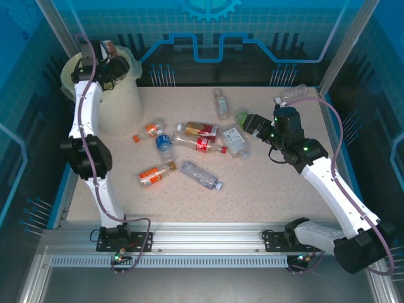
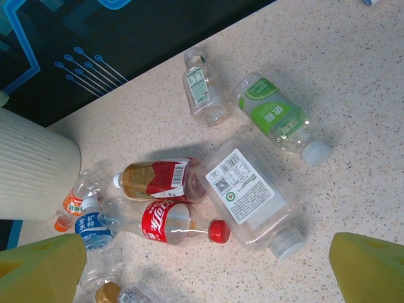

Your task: Put the plastic bottles in the bin

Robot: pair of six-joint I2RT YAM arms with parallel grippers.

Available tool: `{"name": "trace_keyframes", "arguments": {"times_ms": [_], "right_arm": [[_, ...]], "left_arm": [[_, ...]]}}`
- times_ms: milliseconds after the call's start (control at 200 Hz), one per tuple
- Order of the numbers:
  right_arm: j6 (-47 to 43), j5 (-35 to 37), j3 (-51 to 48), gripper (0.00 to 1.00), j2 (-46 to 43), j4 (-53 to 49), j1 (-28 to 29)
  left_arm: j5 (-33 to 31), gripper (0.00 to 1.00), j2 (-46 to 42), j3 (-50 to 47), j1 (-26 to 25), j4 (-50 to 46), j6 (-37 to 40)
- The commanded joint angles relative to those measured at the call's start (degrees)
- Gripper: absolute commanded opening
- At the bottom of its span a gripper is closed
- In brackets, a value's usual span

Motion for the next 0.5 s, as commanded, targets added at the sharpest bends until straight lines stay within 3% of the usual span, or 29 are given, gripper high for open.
{"name": "trace_keyframes", "arguments": {"times_ms": [0, 180, 285, 495], "right_arm": [[-0.73, 0.29, 1.11, 1.0, -0.04, -0.65, -0.65], [-1.23, 0.37, -1.49, 1.0, -0.23, 2.38, -0.65], [-2.35, 0.8, -2.55, 1.0, -0.14, 3.47, -0.65], [-14.23, 2.24, -7.86, 1.0, 2.27, 10.69, -0.73]], "left_arm": [[5.34, 0.64, 0.33, 2.43, -0.15, 0.08, -0.84], [5.4, 0.82, -1.19, 2.39, -0.15, -0.84, 0.12], [5.88, 0.88, -2.61, 2.31, -0.15, -1.62, 0.48], [6.7, 0.97, -11.04, -3.62, -0.14, 0.66, 0.19]]}}
